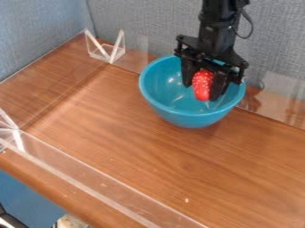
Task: Put the strawberry in the blue bowl
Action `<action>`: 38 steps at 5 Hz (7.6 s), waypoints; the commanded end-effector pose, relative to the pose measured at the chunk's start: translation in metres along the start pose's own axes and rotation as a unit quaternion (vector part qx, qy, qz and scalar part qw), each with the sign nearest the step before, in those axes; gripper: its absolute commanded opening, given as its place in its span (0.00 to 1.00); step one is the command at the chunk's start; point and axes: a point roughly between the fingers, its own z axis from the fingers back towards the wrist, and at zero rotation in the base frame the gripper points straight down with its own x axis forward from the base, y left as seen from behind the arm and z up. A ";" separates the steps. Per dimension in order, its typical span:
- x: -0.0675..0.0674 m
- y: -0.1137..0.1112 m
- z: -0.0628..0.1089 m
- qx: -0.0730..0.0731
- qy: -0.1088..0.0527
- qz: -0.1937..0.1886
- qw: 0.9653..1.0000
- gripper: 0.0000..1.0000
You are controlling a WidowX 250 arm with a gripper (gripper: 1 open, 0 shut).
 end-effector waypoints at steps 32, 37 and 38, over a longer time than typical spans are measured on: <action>0.010 0.004 0.012 0.014 0.045 -0.021 0.999 1.00; -0.009 0.012 0.043 0.018 0.025 -0.007 1.000 1.00; -0.018 0.013 0.054 0.021 0.017 -0.001 1.000 1.00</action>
